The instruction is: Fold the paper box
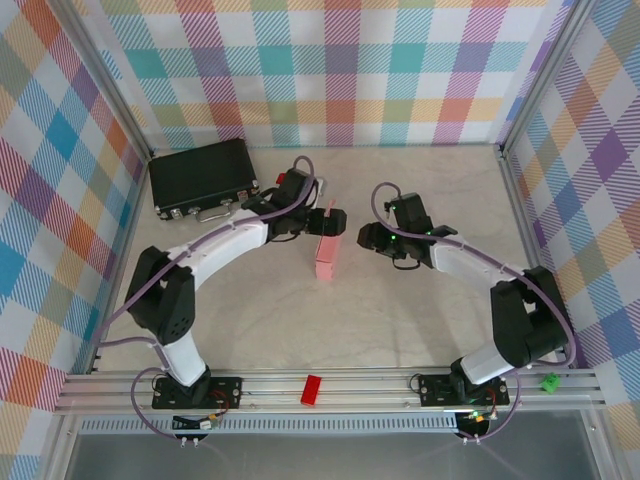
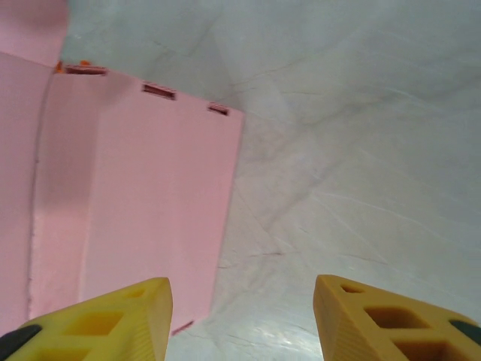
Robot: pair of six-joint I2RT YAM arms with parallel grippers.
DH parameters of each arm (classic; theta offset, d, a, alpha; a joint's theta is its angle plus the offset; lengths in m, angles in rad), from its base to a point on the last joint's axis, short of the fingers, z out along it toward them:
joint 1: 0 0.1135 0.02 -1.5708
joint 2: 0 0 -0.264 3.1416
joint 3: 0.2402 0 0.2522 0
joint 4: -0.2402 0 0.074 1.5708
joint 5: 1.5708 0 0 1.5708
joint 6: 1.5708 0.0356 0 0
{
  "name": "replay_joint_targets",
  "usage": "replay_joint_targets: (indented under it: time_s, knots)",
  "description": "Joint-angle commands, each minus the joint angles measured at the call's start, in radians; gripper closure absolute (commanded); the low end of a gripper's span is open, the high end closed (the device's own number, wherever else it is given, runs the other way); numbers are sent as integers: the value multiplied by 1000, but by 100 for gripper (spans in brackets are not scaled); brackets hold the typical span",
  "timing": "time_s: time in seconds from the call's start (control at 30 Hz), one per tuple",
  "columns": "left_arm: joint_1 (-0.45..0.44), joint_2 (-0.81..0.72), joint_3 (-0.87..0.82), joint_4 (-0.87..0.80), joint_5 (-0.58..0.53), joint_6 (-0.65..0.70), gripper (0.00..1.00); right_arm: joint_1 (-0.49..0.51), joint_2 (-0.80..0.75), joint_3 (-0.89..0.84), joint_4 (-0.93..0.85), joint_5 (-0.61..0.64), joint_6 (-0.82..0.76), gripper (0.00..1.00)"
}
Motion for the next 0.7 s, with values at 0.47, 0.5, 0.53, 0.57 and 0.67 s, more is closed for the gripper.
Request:
replay_joint_targets:
  time_s: [0.47,0.5,0.53,0.57,0.67]
  knots:
    - [-64,168,200,-243,-28,173,21,-131,-147,-98,-66,12,-54,46]
    - [-65,170,201,-242,-25,178,21,-131,-148,-102,-64,11,-54,46]
    - [-67,173,206,-245,-22,183,21,-131,-147,-102,-64,12,-55,46]
    - [-66,183,215,-254,-20,191,22,-132,-147,-104,-64,11,-55,46]
    - [-67,215,244,-292,-14,214,24,-136,-153,-108,-70,14,-56,46]
